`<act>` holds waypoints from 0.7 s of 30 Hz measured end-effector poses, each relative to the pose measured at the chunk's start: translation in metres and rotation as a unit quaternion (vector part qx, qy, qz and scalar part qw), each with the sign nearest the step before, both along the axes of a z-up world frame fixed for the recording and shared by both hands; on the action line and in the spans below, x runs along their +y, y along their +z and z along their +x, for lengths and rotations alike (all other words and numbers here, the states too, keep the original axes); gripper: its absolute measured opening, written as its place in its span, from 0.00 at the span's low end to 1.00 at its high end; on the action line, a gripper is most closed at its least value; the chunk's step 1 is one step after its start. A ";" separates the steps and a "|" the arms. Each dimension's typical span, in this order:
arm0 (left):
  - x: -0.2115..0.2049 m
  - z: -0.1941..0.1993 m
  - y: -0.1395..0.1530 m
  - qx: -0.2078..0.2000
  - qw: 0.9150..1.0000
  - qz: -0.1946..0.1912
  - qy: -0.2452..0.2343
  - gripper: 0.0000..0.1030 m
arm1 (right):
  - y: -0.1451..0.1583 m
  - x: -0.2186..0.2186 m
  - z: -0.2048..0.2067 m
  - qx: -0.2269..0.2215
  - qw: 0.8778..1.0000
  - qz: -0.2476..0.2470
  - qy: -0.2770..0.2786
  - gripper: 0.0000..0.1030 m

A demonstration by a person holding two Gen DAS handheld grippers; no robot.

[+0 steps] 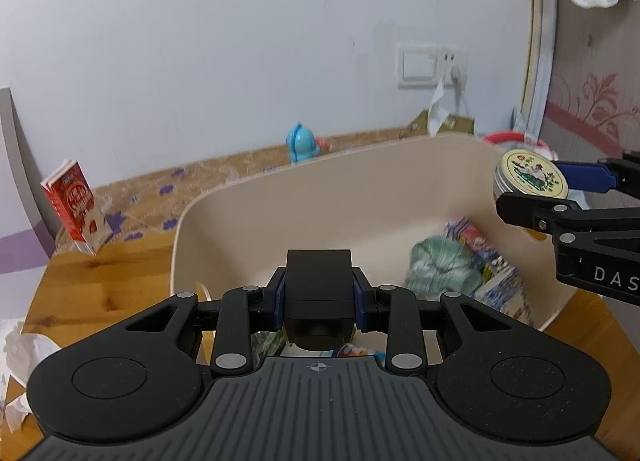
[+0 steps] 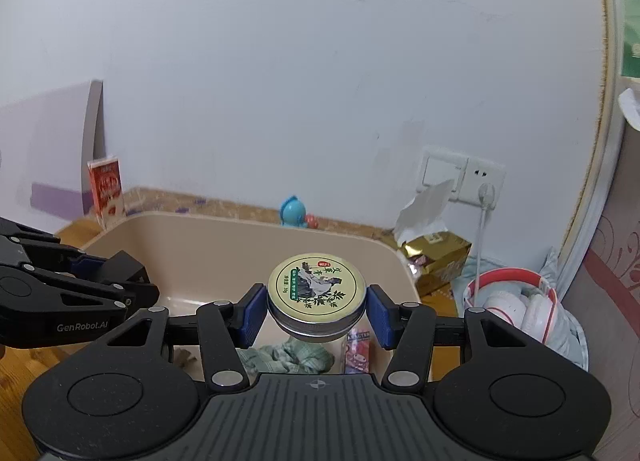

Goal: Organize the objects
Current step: 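Lift the cube and tin and carry both over the basket, then open both tools to drop the cube and tin into the basket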

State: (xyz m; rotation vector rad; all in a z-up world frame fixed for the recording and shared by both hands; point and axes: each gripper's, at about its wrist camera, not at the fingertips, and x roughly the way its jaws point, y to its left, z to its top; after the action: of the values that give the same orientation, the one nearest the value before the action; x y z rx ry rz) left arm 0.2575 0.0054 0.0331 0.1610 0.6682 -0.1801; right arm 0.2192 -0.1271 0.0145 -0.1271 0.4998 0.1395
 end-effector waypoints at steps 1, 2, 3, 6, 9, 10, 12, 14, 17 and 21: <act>0.000 0.002 -0.003 0.006 1.000 0.003 -0.001 0.31 | -0.001 0.001 0.003 0.006 1.000 -0.002 0.000 0.50; -0.001 0.005 -0.005 0.011 1.000 0.007 -0.002 0.31 | -0.004 0.002 0.006 0.014 1.000 -0.006 0.001 0.50; -0.001 0.008 -0.007 0.017 1.000 0.010 -0.003 0.31 | -0.006 0.004 0.009 0.020 1.000 -0.011 0.001 0.50; -0.001 0.016 -0.014 0.041 0.999 0.017 -0.002 0.31 | -0.017 0.009 0.021 0.051 0.998 -0.028 0.008 0.50; -0.001 0.019 -0.020 0.056 0.998 0.025 -0.005 0.31 | -0.027 0.011 0.029 0.076 0.996 -0.039 0.014 0.50; -0.002 0.020 -0.022 0.063 0.998 0.027 -0.006 0.31 | -0.029 0.012 0.030 0.081 0.996 -0.041 0.015 0.50; -0.002 0.023 -0.026 0.075 0.997 0.031 -0.011 0.31 | -0.033 0.011 0.034 0.097 0.994 -0.043 0.015 0.50; -0.002 0.023 -0.026 0.078 0.996 0.032 -0.012 0.31 | -0.036 0.012 0.037 0.109 0.993 -0.050 0.016 0.50; -0.004 0.025 -0.027 0.089 0.995 0.037 -0.015 0.31 | -0.040 0.014 0.039 0.126 0.990 -0.057 0.018 0.50; -0.004 0.024 -0.023 0.083 0.996 0.030 -0.008 0.47 | -0.042 0.010 0.041 0.134 0.990 -0.042 0.010 0.51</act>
State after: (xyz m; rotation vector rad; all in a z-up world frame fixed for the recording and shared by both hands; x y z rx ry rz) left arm 0.2812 0.0014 0.0099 0.2104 0.8385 -0.1898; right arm 0.2600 -0.1168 -0.0280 -0.1973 0.7726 0.1550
